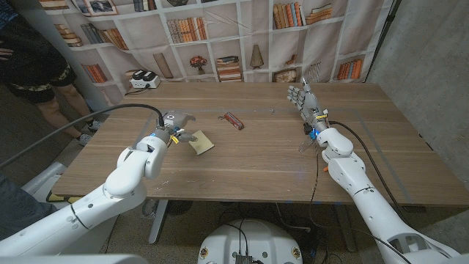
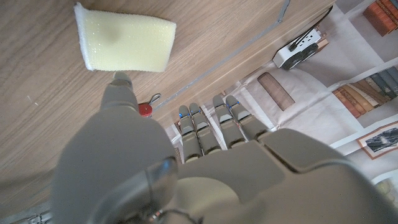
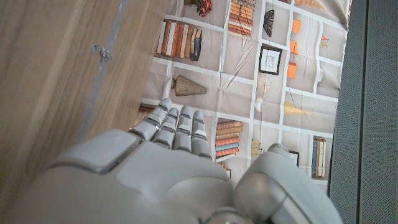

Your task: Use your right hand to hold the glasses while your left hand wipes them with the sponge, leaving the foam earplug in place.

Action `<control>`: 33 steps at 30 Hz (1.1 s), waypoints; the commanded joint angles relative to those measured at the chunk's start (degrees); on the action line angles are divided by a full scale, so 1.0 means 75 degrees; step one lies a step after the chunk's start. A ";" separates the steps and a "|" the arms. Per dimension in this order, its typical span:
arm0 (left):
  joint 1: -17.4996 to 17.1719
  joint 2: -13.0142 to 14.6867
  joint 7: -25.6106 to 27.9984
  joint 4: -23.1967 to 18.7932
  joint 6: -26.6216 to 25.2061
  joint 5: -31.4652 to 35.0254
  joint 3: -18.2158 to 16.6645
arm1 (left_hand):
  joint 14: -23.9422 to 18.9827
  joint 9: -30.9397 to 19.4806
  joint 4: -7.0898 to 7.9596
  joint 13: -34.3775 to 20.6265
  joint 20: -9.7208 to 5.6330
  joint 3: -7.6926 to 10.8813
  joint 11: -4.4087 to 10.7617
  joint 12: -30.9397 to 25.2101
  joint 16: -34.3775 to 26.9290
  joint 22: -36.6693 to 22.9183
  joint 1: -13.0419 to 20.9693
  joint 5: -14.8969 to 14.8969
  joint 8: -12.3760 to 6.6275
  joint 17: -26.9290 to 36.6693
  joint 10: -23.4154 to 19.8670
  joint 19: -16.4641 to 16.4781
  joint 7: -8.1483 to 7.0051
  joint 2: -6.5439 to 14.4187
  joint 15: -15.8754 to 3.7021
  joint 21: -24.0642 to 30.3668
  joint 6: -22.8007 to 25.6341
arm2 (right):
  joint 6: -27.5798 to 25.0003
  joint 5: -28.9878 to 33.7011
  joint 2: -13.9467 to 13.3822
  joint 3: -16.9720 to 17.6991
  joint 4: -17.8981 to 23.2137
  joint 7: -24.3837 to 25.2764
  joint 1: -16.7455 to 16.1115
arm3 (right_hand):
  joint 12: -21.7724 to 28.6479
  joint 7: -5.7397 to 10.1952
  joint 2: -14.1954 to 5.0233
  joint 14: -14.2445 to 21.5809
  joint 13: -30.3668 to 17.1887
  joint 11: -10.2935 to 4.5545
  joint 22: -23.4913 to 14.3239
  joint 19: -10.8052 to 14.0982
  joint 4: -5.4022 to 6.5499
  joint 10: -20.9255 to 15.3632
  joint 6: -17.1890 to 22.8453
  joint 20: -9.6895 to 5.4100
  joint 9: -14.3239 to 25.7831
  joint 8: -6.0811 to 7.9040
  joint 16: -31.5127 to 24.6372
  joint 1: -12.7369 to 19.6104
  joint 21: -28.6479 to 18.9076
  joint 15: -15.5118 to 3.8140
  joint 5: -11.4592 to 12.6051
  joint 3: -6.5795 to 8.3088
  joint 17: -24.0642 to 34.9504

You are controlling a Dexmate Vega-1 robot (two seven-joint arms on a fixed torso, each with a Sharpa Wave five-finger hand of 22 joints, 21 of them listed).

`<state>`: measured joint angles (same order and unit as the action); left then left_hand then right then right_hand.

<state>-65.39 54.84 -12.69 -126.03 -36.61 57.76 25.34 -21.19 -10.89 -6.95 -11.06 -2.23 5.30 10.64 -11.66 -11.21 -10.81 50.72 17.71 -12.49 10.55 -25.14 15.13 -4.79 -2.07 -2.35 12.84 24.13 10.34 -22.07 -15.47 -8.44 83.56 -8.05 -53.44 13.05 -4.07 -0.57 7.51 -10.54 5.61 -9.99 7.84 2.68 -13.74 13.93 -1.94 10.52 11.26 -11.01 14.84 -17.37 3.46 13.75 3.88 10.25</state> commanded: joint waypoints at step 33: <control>0.0901 -0.0441 -0.1447 0.0647 0.0535 0.0594 0.0590 | -0.1022 -0.0065 -0.0041 -0.0032 -0.0207 0.0056 -0.0234 -0.0118 -0.0072 -0.0033 0.0679 -0.0282 -0.0168 -0.0018 -0.0873 0.0510 -0.0019 0.0367 -0.0889 0.0131 0.0821 | -0.0208 0.0056 -0.0020 0.0005 0.0246 0.0088 -0.0153 | -0.0009 0.0007 -0.0024 0.0071 -0.0018 0.0008 -0.0036 0.0069 -0.0042 -0.0102 0.0072 -0.0049 0.0044 0.0023 0.0008 0.0057 0.0112 0.0000 -0.0090 0.0003 0.0037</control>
<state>-59.63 52.77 -23.28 -122.78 -34.23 61.81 28.62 -29.37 -11.08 -7.19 -11.05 -2.23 5.55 9.11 -12.80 -12.14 -10.80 55.73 15.84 -13.61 10.39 -31.79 19.22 -4.71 0.72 -2.94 13.95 30.01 8.91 -21.71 -15.68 -8.15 85.19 -7.46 -54.75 13.05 -3.98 -0.57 7.51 -10.52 5.71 -9.99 7.83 2.69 -14.25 14.02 -1.95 10.52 11.26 -11.01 14.83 -16.74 3.46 13.30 3.88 10.25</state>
